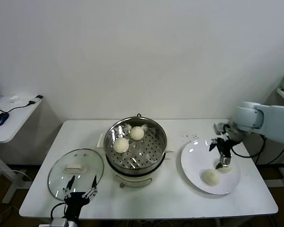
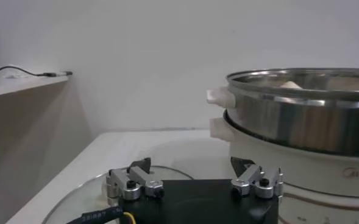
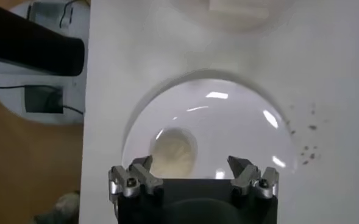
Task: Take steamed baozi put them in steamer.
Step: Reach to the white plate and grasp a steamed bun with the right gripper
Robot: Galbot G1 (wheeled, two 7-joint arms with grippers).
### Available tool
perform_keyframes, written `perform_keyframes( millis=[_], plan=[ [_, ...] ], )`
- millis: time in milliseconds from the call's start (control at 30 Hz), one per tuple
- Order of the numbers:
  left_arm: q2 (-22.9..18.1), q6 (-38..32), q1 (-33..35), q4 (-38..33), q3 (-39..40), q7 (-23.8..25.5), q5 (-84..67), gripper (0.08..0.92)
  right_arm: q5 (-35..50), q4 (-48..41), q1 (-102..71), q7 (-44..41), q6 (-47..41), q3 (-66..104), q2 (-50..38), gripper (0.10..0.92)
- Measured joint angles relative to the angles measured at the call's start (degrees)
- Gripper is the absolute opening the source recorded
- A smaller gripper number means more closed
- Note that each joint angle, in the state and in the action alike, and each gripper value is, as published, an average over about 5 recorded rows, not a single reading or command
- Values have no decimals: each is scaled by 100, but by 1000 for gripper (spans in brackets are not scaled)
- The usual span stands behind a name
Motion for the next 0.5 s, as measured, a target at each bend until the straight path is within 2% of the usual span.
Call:
perform_keyframes(
  millis=[500],
  plan=[
    [-4, -2, 2, 55, -7, -2, 4, 823, -512, -432, -1502, 323, -190, 1079, -72, 823]
  ],
)
